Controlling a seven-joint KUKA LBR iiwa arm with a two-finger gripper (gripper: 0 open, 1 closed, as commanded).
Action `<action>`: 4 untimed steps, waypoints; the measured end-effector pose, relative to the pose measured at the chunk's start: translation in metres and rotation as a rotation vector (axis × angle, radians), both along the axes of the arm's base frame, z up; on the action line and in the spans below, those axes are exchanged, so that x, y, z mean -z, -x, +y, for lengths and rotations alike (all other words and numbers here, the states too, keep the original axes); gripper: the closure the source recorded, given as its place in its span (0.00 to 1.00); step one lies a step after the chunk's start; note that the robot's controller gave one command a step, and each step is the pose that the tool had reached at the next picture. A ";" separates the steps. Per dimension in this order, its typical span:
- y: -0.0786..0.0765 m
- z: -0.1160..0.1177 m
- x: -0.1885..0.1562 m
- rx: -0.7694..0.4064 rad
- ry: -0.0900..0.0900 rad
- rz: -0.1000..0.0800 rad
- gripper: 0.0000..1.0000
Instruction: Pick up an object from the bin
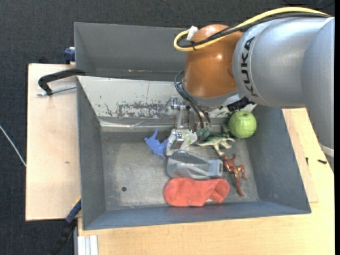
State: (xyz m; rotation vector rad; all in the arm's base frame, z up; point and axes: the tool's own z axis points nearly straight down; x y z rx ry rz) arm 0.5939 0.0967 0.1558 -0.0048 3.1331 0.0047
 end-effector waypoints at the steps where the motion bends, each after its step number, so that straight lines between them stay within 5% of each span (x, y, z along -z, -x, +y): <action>1: 0.013 -0.026 0.068 -0.036 -0.001 -0.002 0.00; 2: 0.012 -0.023 0.061 -0.038 -0.001 0.000 1.00; 3: 0.012 -0.023 0.061 -0.038 -0.001 0.000 1.00; 4: 0.024 -0.023 -0.063 -0.059 0.002 0.002 1.00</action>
Offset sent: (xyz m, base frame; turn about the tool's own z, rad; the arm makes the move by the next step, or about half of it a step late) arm 0.0037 -0.0136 -0.0757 0.1269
